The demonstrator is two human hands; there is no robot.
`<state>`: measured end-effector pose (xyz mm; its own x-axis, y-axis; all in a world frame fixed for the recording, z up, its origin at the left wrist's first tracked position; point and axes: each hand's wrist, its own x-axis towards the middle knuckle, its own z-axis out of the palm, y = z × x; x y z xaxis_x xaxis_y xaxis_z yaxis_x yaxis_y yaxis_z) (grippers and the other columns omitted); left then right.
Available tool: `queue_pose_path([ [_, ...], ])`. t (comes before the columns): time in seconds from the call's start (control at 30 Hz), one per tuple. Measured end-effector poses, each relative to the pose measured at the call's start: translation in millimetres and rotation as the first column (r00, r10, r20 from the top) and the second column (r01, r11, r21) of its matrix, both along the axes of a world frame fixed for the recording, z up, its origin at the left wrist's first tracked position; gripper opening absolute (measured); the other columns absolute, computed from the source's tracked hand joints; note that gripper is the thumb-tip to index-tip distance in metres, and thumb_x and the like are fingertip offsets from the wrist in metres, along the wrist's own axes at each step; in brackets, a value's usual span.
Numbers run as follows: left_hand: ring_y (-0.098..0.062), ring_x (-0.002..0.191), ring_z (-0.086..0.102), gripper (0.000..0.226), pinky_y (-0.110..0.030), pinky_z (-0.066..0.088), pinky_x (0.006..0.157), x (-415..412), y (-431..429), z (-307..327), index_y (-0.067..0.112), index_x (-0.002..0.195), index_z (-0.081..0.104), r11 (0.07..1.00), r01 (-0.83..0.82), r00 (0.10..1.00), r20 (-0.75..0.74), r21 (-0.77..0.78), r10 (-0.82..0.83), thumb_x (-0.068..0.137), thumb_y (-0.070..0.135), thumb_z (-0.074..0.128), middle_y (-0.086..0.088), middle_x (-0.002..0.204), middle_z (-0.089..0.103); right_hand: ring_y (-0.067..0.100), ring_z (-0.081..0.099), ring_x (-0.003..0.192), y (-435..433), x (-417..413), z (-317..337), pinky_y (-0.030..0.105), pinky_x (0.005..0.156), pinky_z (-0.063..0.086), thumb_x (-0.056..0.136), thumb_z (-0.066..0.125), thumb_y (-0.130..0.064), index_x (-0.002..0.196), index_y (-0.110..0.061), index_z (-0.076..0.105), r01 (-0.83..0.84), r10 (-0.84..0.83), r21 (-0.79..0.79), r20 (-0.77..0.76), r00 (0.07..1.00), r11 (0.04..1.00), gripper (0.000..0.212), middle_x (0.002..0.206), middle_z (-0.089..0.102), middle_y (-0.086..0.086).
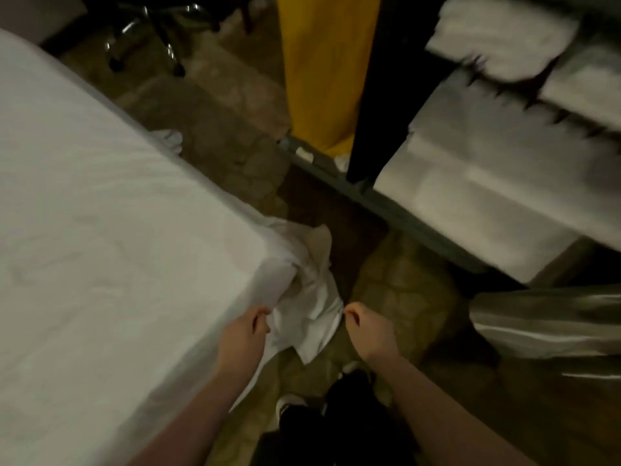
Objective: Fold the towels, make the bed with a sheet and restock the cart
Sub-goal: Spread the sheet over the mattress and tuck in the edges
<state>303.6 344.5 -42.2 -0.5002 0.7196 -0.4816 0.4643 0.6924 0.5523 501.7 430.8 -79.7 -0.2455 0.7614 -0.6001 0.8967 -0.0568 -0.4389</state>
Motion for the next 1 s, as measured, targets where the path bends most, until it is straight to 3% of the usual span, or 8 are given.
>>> queue_pose_path([
  [0.1, -0.019, 0.079, 0.06, 0.025, -0.027, 0.04, 0.066, -4.8, -23.8, -72.2, 0.018, 0.108, 0.061, 0.997, 0.05, 0.999, 0.003, -0.062, -0.05, 0.1, 0.015, 0.038, 0.002, 0.086, 0.061, 0.019, 0.059, 0.096, -23.4, -12.2, -76.5, 0.034, 0.09, 0.044, 0.099, 0.04, -0.027, 0.111, -0.02, 0.058, -0.012, 0.015, -0.054, 0.069, 0.998, 0.998, 0.022, 0.104, 0.066, 0.003],
  [0.2, -0.019, 0.072, 0.057, 0.025, -0.026, 0.037, 0.061, -2.9, -30.8, -150.6, 0.018, 0.113, 0.06, 0.995, 0.064, 0.998, 0.002, -0.073, -0.064, 0.1, 0.019, 0.038, 0.0, 0.095, 0.065, 0.02, 0.06, 0.094, -31.9, -19.7, -148.3, 0.034, 0.09, 0.042, 0.1, 0.038, -0.028, 0.115, -0.021, 0.055, 0.003, -0.003, 0.001, 0.12, 0.993, 1.0, 0.024, 0.1, 0.066, 0.002],
  [0.3, -0.021, 0.087, 0.062, 0.026, -0.024, 0.035, 0.064, -3.2, -24.0, -231.6, 0.017, 0.118, 0.059, 0.998, 0.056, 0.998, -0.013, -0.044, -0.056, 0.099, 0.022, 0.041, -0.005, 0.103, 0.068, 0.02, 0.061, 0.094, -24.1, -33.7, -223.9, 0.036, 0.09, 0.045, 0.1, 0.038, -0.034, 0.12, -0.021, 0.054, 0.028, -0.029, 0.009, 0.128, 0.991, 1.0, 0.028, 0.101, 0.066, 0.002],
  [0.47, -0.028, 0.103, 0.061, 0.034, -0.026, 0.04, 0.079, -1.9, -0.3, -327.8, 0.014, 0.13, 0.054, 1.0, -0.011, 1.0, 0.009, 0.008, 0.011, 0.096, 0.017, 0.049, -0.011, 0.115, 0.065, 0.025, 0.057, 0.108, 14.0, -73.2, -331.5, 0.034, 0.087, 0.046, 0.097, 0.043, -0.04, 0.128, -0.019, 0.051, 0.193, -0.194, -0.046, -0.02, 0.981, 0.98, 0.039, 0.121, 0.059, 0.005],
  [0.6, -0.024, 0.108, 0.059, 0.034, -0.02, 0.036, 0.08, 3.6, 26.0, -358.6, 0.015, 0.128, 0.055, 0.984, -0.055, 0.998, 0.042, 0.169, 0.049, 0.094, 0.017, 0.052, -0.007, 0.119, 0.064, 0.031, 0.055, 0.108, 44.7, -104.9, -375.2, 0.034, 0.086, 0.043, 0.095, 0.049, -0.029, 0.119, -0.01, 0.056, 0.411, -0.4, 0.016, -0.198, 0.895, 0.912, 0.032, 0.121, 0.057, 0.013],
  [0.7, -0.022, 0.111, 0.058, 0.035, -0.02, 0.036, 0.086, 6.1, 42.5, -360.3, 0.016, 0.129, 0.055, 0.969, -0.024, 1.0, 0.023, 0.247, 0.019, 0.095, 0.017, 0.051, -0.006, 0.121, 0.063, 0.033, 0.051, 0.117, 58.0, -113.2, -382.6, 0.034, 0.091, 0.04, 0.099, 0.045, -0.019, 0.124, -0.004, 0.053, 0.432, -0.432, -0.04, -0.169, 0.886, 0.901, 0.031, 0.128, 0.054, 0.017],
  [0.83, -0.025, 0.104, 0.061, 0.035, -0.024, 0.039, 0.085, 8.1, 31.3, -350.6, 0.012, 0.127, 0.057, 0.981, 0.017, 1.0, -0.019, 0.192, -0.014, 0.092, 0.017, 0.055, -0.01, 0.115, 0.065, 0.032, 0.052, 0.115, 54.7, -112.7, -351.9, 0.036, 0.093, 0.041, 0.101, 0.041, -0.015, 0.125, -0.005, 0.055, 0.441, -0.443, -0.067, -0.255, 0.86, 0.895, 0.03, 0.127, 0.056, 0.017],
  [1.0, -0.026, 0.12, 0.05, 0.06, -0.033, 0.04, 0.099, 21.5, 23.6, -285.3, 0.013, 0.139, 0.039, 0.986, -0.001, 0.999, 0.053, 0.166, -0.008, 0.087, 0.031, 0.063, -0.011, 0.133, 0.048, 0.02, 0.059, 0.106, 56.6, -104.1, -226.3, 0.036, 0.093, 0.048, 0.099, 0.045, -0.017, 0.123, -0.011, 0.057, 0.548, -0.542, -0.175, -0.551, 0.634, 0.818, 0.027, 0.116, 0.061, 0.006],
])
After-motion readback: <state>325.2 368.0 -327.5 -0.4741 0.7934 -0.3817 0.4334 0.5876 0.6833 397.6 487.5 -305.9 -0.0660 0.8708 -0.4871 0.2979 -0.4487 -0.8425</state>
